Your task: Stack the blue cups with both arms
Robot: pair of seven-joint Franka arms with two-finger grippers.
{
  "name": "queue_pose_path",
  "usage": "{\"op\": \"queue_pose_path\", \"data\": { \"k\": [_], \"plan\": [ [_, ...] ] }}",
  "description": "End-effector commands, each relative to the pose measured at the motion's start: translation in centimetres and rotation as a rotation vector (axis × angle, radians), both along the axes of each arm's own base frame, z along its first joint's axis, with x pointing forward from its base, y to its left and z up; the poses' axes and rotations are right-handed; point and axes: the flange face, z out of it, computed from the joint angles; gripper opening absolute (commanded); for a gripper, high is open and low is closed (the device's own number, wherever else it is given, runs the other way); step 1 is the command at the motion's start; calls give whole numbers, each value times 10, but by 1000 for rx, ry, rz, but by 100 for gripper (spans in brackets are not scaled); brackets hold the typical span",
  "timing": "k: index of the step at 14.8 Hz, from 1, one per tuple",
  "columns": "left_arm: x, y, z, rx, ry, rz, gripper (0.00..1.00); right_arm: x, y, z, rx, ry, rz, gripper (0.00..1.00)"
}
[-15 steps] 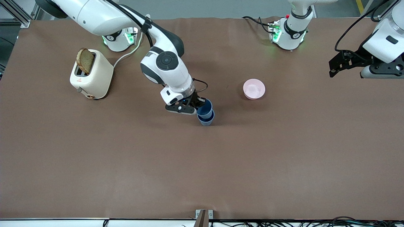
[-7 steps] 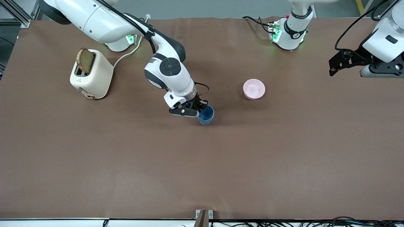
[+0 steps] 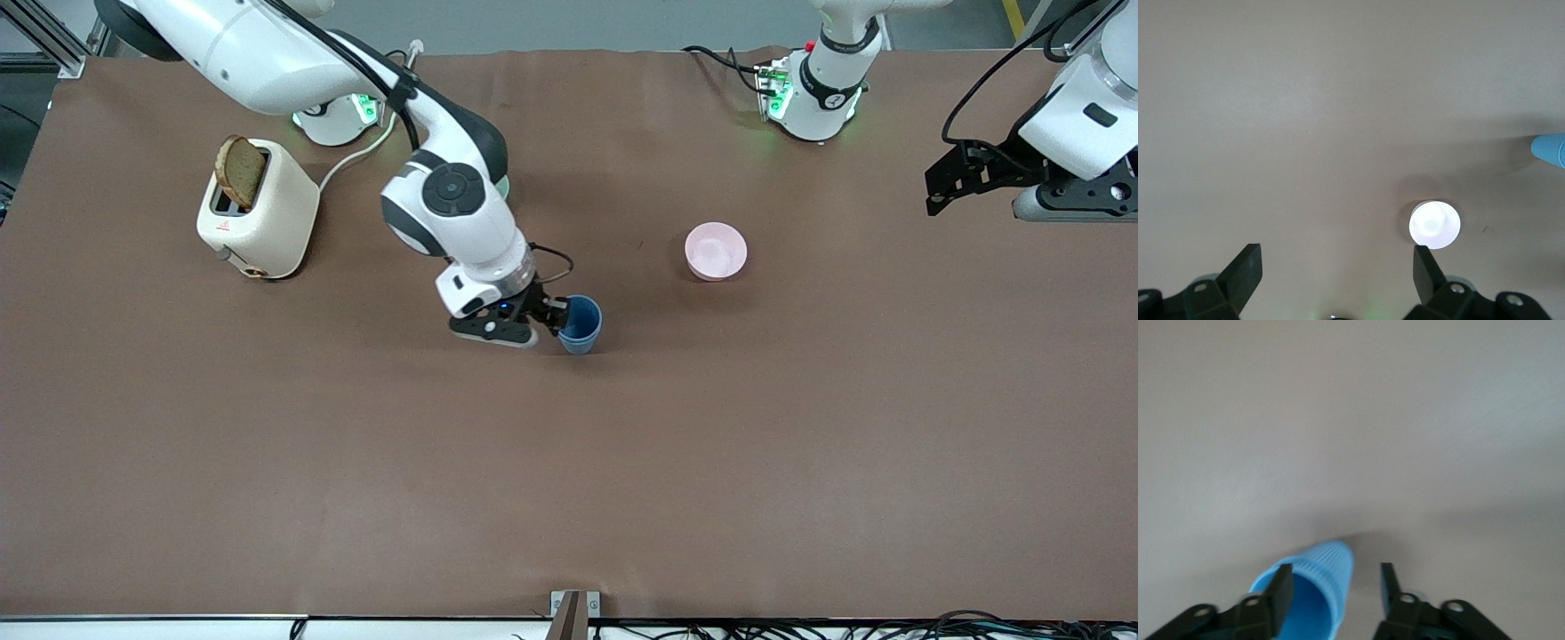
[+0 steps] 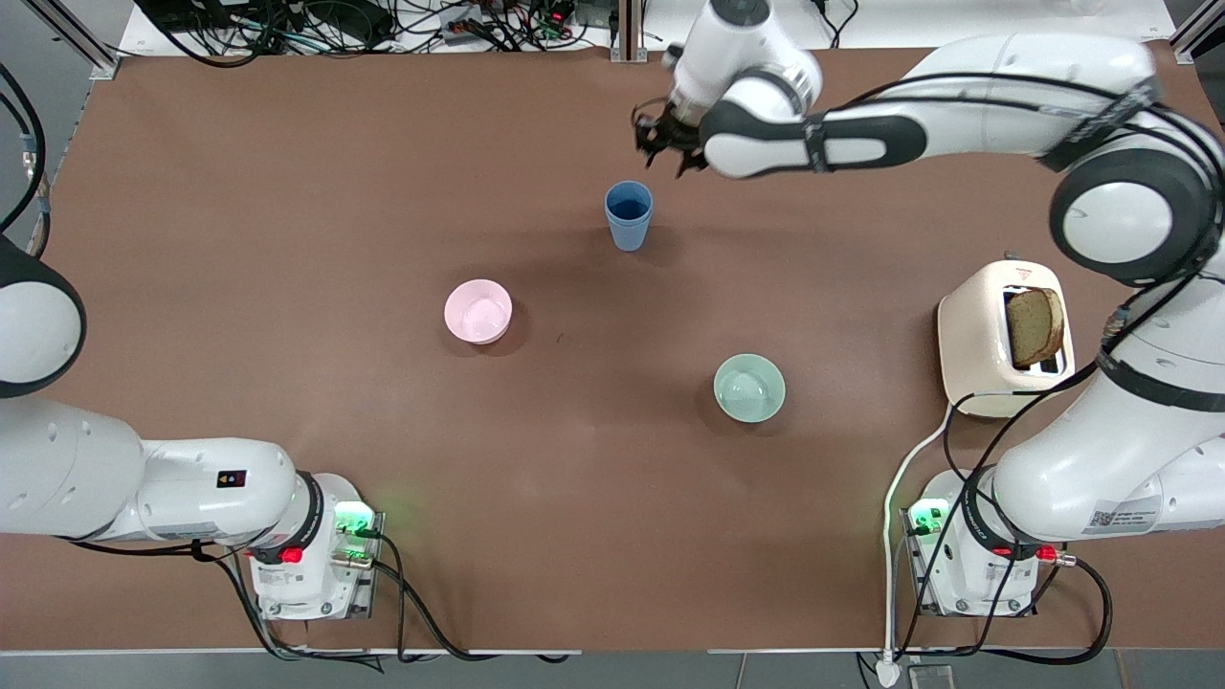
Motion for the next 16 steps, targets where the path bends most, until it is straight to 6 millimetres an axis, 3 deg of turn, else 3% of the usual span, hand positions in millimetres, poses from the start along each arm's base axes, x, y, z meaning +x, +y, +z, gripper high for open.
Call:
{"op": "queue_pose_path", "data": {
  "k": [1,5,8,12,15,16],
  "plan": [
    [-2,3,3,-14,0,-8,100,-1,-37,50,-123,-41,-27,100],
    [-1,13,2,-10,4,11,100,28,-88,96,-211,51,-77,100],
    [-4,15,6,-12,3,17,100,49,-159,134,-186,90,-41,100],
    [-2,23,13,-10,-15,31,100,64,-253,166,-223,96,-16,100],
    [-2,23,14,-12,-15,45,100,57,-337,204,-164,111,23,100],
    [-2,23,14,-12,-15,43,100,51,-354,215,-172,117,49,100]
  ]
}}
